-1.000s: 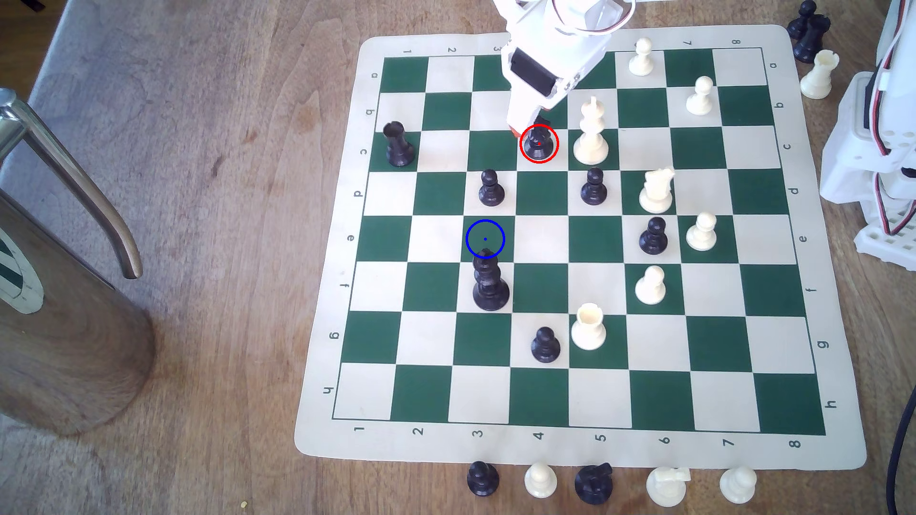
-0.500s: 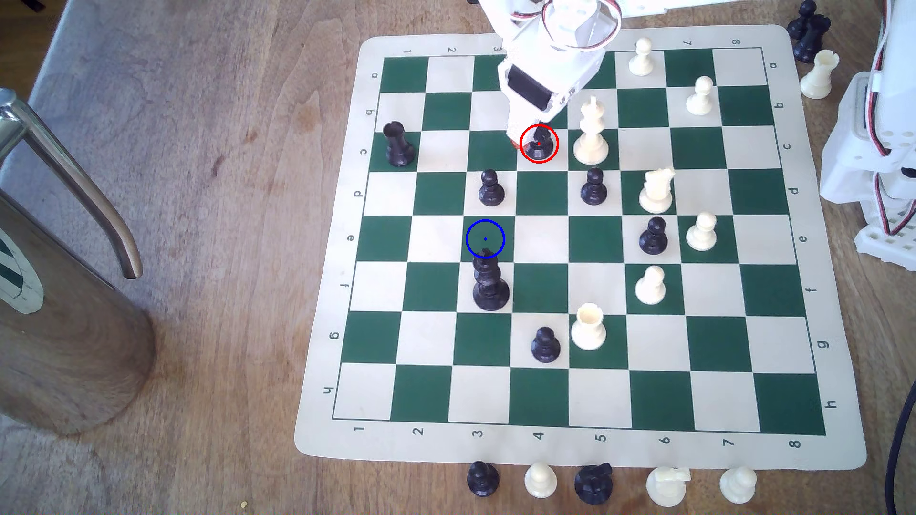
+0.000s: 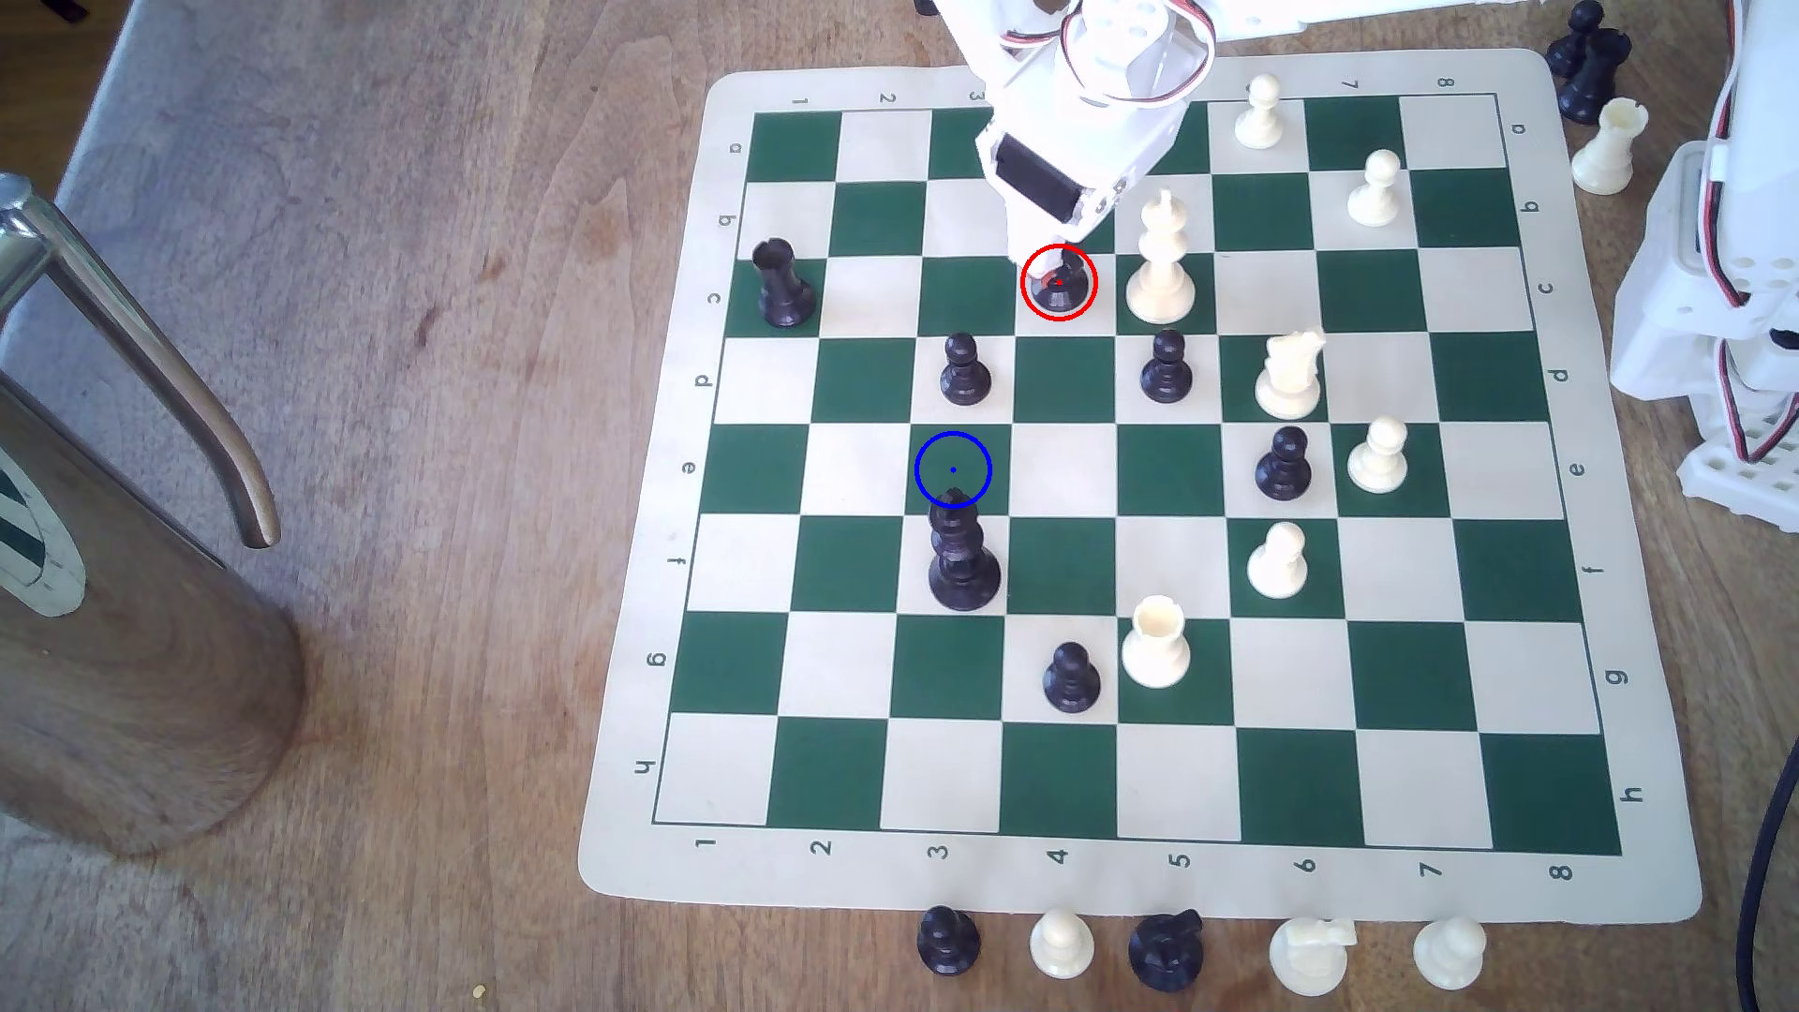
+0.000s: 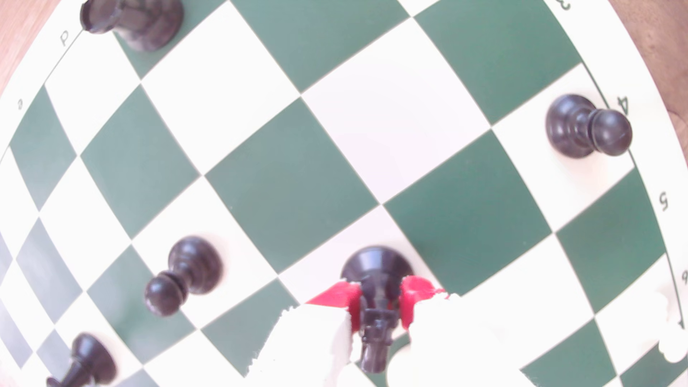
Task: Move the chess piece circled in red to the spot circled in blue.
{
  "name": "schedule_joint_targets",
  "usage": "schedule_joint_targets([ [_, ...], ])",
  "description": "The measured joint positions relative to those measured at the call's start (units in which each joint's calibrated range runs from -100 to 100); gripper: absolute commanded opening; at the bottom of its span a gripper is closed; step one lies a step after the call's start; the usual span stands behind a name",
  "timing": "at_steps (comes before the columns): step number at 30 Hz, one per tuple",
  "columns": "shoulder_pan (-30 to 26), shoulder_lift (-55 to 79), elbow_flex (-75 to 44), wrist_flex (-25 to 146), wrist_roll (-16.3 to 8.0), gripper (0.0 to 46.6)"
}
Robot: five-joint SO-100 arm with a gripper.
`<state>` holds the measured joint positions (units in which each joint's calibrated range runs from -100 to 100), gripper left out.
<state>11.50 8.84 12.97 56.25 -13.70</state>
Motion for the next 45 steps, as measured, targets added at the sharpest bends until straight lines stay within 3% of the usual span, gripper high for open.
schedule_joint_targets([
  [15, -0.6, -0.9, -1.0, 3.4, 0.1, 0.4],
  [26, -1.1, -11.0, -3.5, 10.3, -0.1, 0.4],
  [31, -3.4, -15.6, -6.4, 14.3, -0.1, 0.4],
  [38, -11.1, -16.6, -15.9, 20.3, -0.4, 0.4],
  [45, -13.9, -8.0, -20.9, 17.9, -0.1, 0.4],
])
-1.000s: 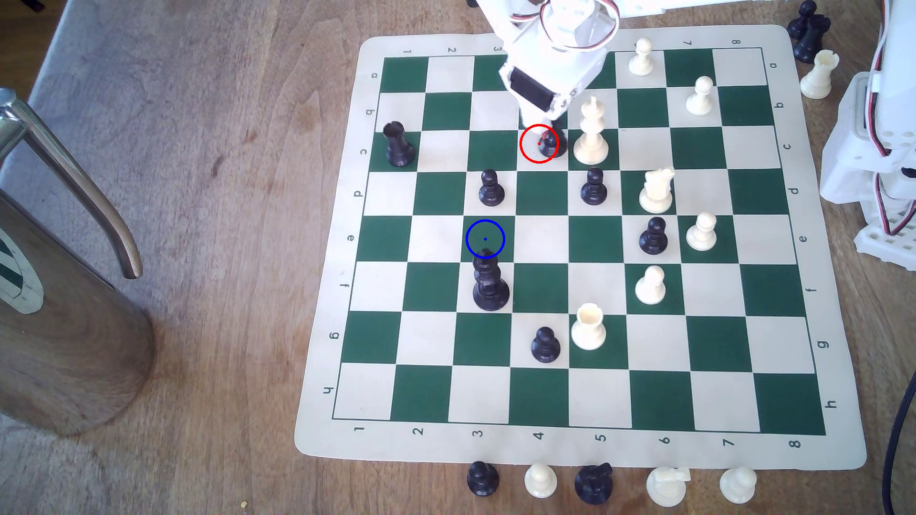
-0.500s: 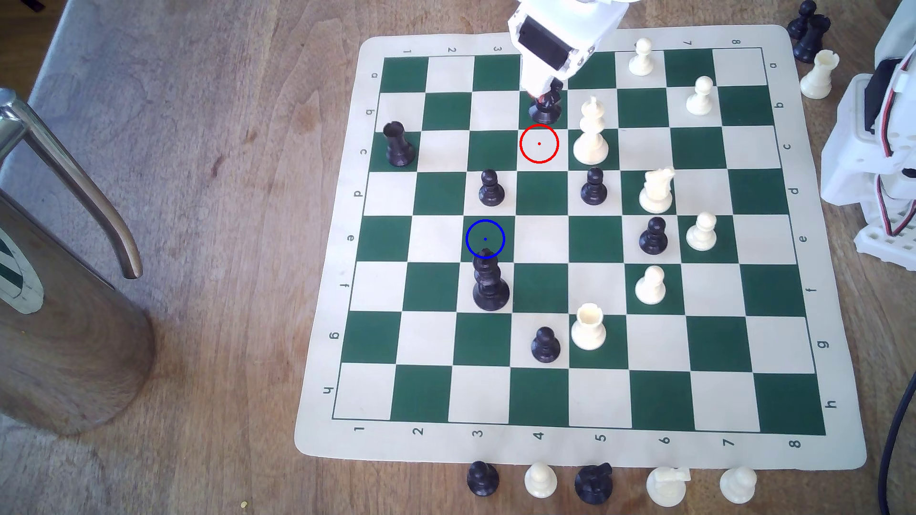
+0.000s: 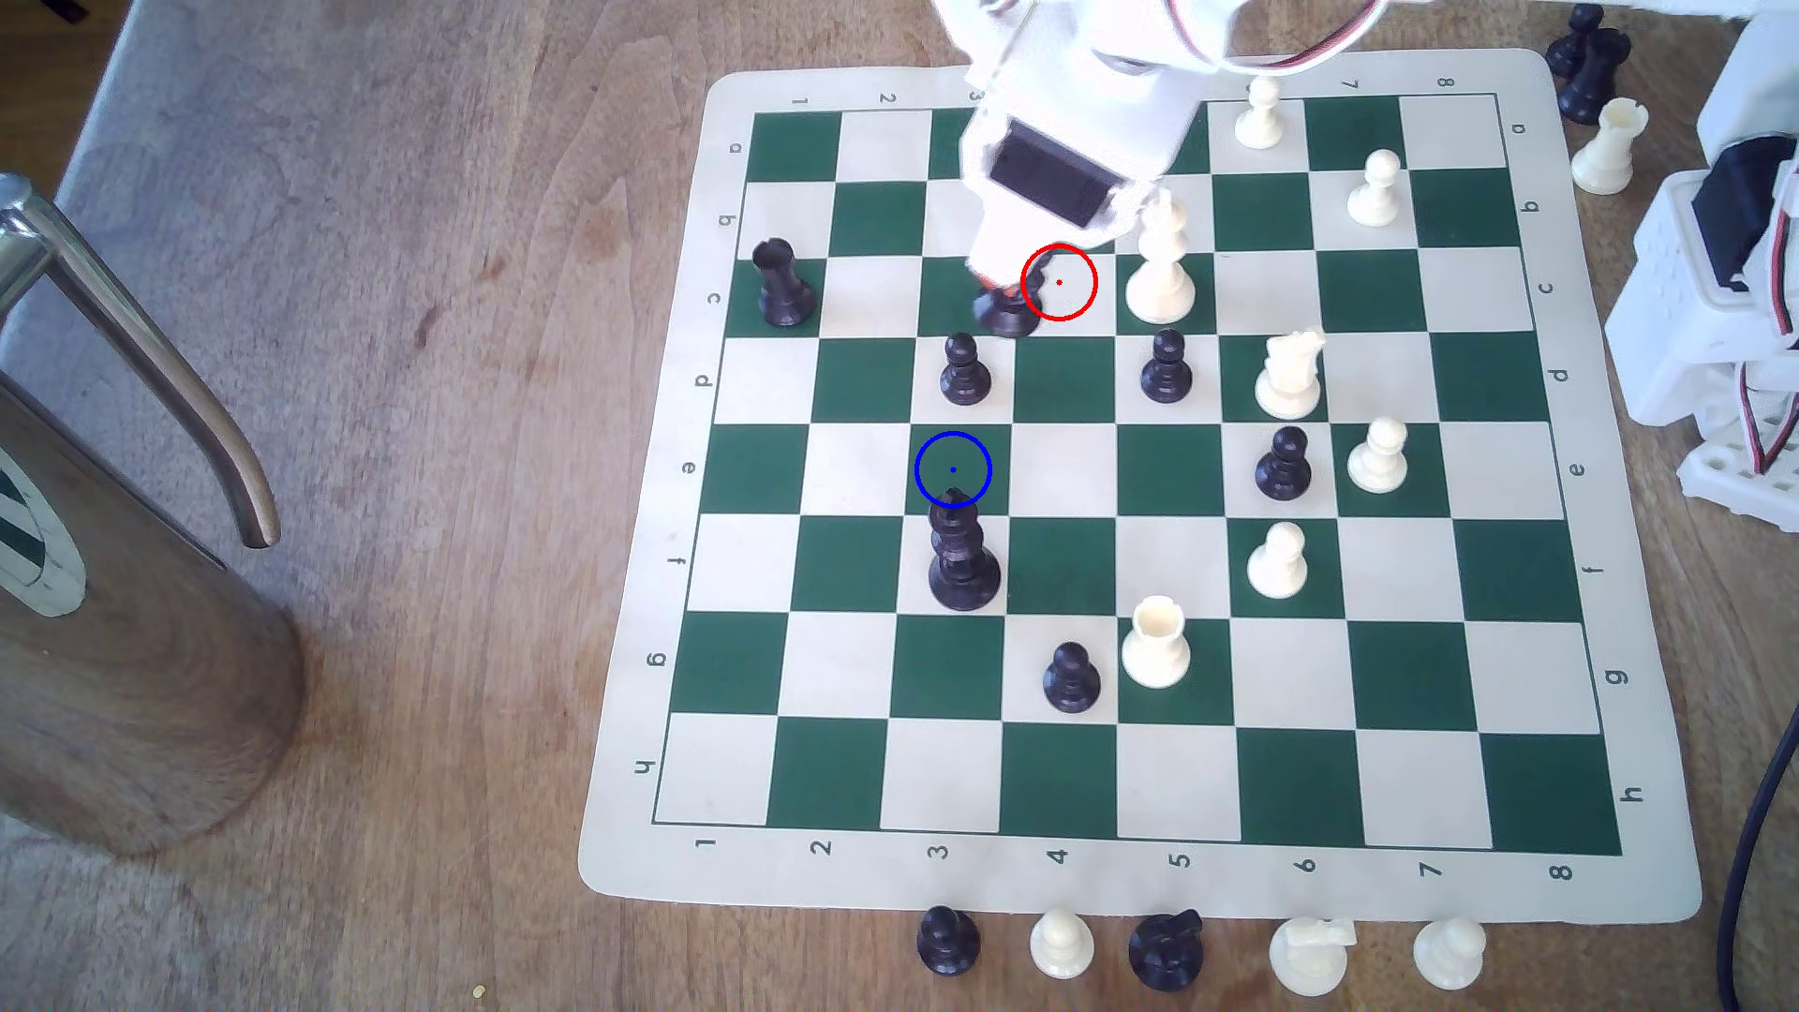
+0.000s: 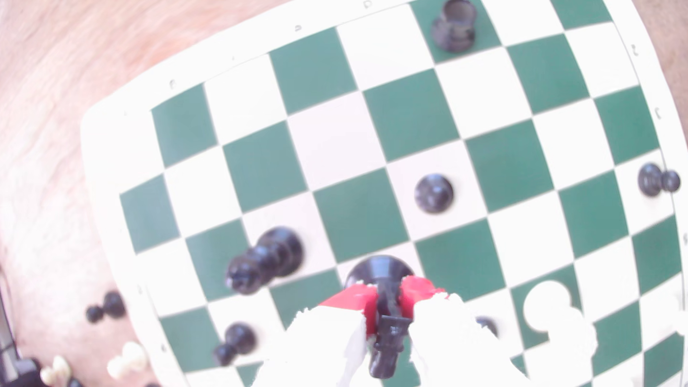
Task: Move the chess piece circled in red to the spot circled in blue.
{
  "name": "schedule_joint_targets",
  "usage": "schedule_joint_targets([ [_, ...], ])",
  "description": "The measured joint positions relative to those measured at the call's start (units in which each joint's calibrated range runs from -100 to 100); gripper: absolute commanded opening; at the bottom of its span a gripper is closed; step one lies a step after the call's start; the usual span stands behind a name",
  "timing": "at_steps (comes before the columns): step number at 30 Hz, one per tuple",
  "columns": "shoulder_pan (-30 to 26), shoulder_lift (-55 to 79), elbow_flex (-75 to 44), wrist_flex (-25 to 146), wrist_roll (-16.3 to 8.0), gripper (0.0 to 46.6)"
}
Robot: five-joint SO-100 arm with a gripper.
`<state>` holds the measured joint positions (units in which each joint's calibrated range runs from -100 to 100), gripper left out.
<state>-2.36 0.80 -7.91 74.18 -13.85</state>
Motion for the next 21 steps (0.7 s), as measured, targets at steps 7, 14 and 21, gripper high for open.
schedule_joint_targets([
  [7, -1.6, 11.0, -5.0, -4.2, -1.2, 0.4],
  [14, -3.4, 18.6, -10.8, -4.2, -1.2, 0.4],
  [21, -1.7, 21.5, -11.3, -4.2, -1.2, 0.4],
])
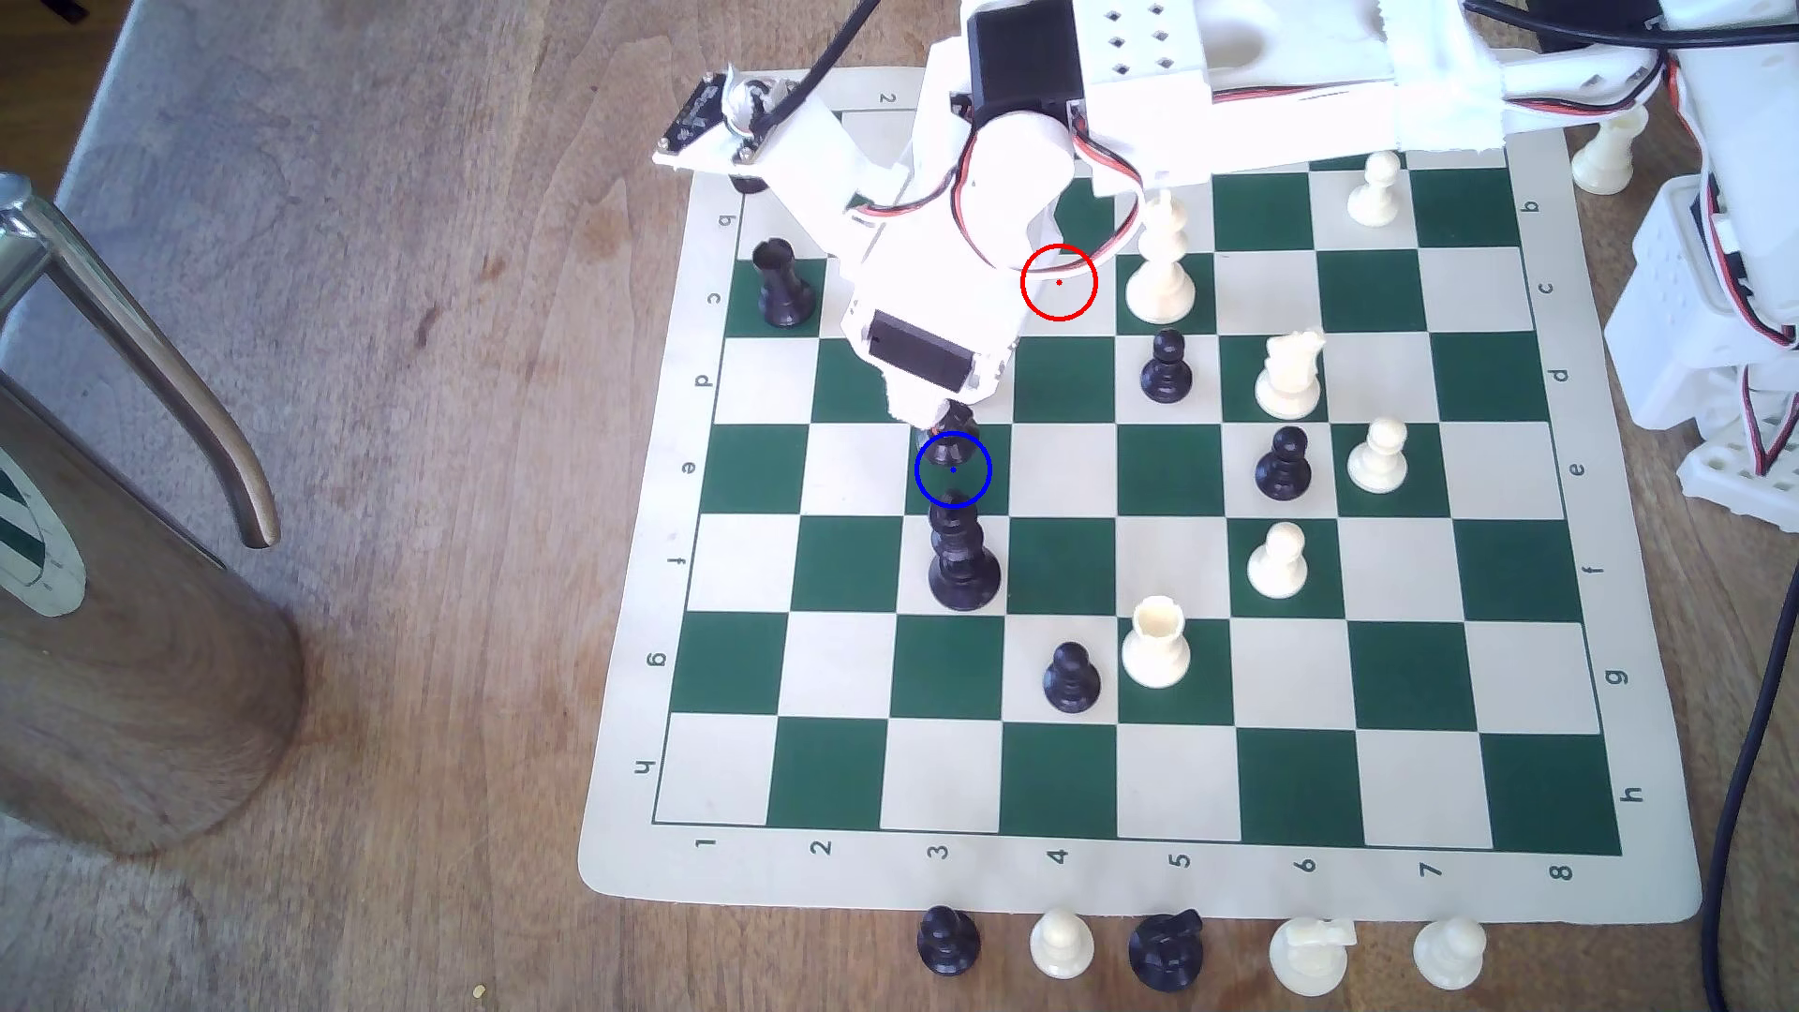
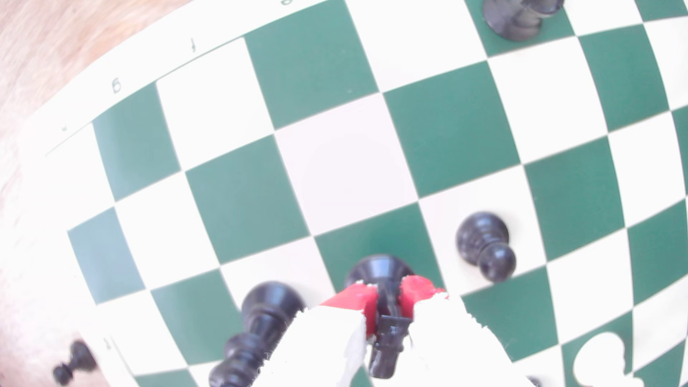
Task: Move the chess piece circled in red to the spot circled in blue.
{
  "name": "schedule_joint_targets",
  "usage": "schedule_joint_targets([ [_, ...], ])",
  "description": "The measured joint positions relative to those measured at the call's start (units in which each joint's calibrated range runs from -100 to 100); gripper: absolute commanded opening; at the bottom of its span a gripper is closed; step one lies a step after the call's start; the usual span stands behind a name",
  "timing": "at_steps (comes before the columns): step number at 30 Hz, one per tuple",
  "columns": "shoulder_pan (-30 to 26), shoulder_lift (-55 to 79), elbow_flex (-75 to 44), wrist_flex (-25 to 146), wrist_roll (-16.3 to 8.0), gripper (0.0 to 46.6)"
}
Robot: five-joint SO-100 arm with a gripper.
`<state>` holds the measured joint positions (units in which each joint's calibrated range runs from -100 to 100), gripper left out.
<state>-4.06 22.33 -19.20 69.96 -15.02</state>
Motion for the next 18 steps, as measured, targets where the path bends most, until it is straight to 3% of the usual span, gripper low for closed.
schedule_joint_targets([
  [18, 0.2, 3.8, -0.2, -1.3, 0.0, 0.4],
])
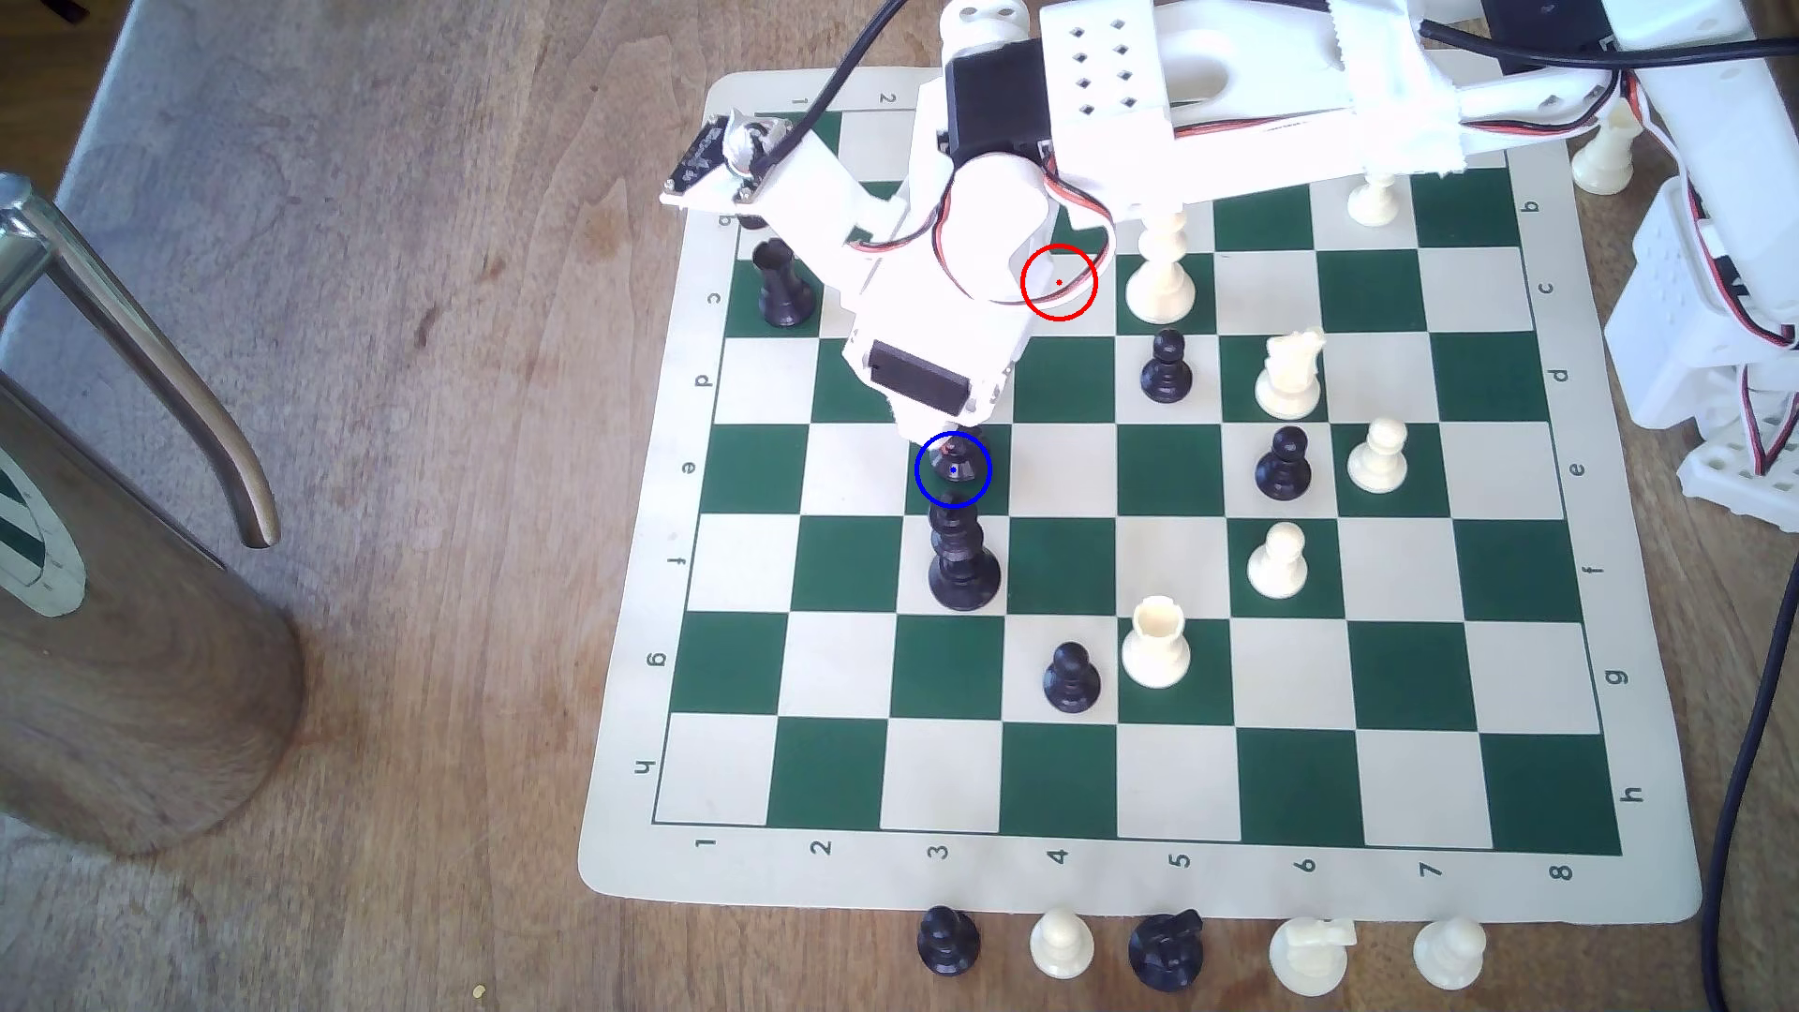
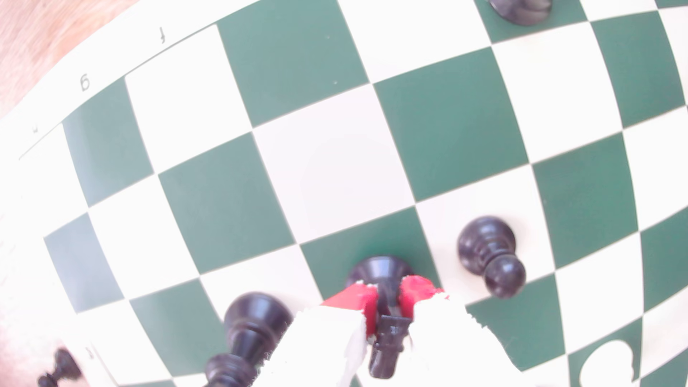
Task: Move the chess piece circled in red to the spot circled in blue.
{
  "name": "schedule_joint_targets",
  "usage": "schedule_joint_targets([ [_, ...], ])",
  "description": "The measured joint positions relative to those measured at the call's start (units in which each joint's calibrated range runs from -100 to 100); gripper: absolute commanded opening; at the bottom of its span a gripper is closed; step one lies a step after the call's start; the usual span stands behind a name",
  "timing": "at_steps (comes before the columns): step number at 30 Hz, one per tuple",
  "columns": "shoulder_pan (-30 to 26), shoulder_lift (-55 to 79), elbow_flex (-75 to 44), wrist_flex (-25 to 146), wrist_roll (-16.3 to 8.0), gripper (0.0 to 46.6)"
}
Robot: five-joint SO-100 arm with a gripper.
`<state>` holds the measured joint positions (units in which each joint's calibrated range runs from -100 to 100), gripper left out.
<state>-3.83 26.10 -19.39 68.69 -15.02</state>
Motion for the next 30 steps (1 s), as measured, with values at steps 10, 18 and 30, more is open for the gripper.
schedule_joint_targets([
  [10, 0.0, 0.6, 0.0, -1.0, 0.0, 0.3],
  [18, -0.1, 1.6, 0.0, -1.1, 0.0, 6.6],
  [30, 0.0, 2.3, 0.0, 1.0, 0.9, 15.8],
])
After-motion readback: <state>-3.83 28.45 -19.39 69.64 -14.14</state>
